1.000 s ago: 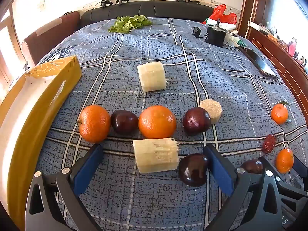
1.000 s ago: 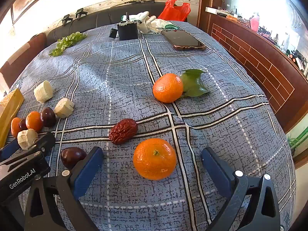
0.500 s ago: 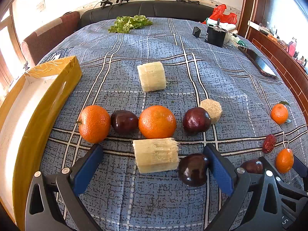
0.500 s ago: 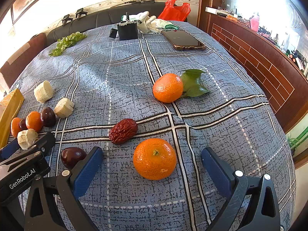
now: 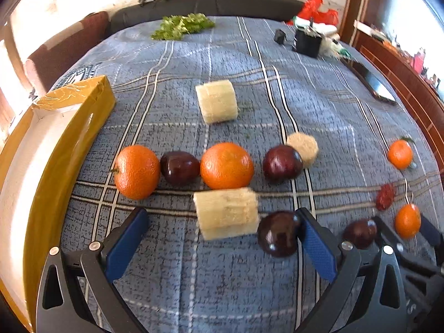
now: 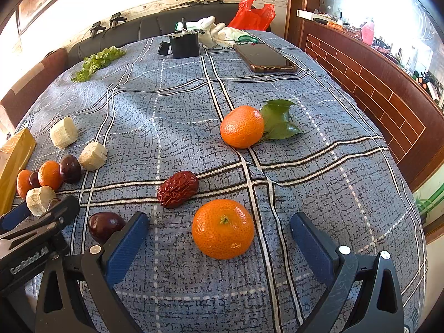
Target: Organize fruits
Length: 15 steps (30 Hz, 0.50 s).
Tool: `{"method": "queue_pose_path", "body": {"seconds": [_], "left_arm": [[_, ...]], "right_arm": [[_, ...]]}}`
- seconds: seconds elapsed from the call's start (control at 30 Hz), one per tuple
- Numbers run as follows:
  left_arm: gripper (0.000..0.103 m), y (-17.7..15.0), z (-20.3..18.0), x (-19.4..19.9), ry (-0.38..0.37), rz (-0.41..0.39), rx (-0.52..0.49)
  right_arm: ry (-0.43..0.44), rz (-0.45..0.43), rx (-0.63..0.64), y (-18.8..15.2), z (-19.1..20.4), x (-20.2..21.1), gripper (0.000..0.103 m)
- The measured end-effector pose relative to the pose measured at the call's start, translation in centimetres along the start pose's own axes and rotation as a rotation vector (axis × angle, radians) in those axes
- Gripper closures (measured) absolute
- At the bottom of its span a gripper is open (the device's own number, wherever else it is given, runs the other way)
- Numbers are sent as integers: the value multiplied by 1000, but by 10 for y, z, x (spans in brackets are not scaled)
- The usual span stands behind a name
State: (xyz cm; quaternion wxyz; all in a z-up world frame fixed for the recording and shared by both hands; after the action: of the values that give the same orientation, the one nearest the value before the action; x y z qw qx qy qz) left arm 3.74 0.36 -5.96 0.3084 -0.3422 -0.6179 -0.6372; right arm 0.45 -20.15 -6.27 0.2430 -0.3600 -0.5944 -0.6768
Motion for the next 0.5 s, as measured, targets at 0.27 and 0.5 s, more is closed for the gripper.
{"method": "queue_pose_path", "body": {"seconds": [0.27, 0.5], "left_arm": [[0, -27, -1, 21, -65, 41, -78], [7, -37, 37, 77, -183, -80, 43]], "right_arm": [[20, 46, -4, -4, -5, 4, 0], [18, 81, 32, -5, -2, 3, 0]]}}
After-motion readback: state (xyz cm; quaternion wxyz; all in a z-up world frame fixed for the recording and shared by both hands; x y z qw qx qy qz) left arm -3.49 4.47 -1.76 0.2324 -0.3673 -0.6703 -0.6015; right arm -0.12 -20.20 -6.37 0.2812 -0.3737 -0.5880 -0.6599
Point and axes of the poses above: each gripper's, at about its wrist camera, not at the fingertips, and x roughly against the way its jaws point, z to its left, y to its top, the point moved 7 cm from there along -x, roughly the way its jaws point, and after that the axes turned 3 degrees about -z, right-handed, at the moved point
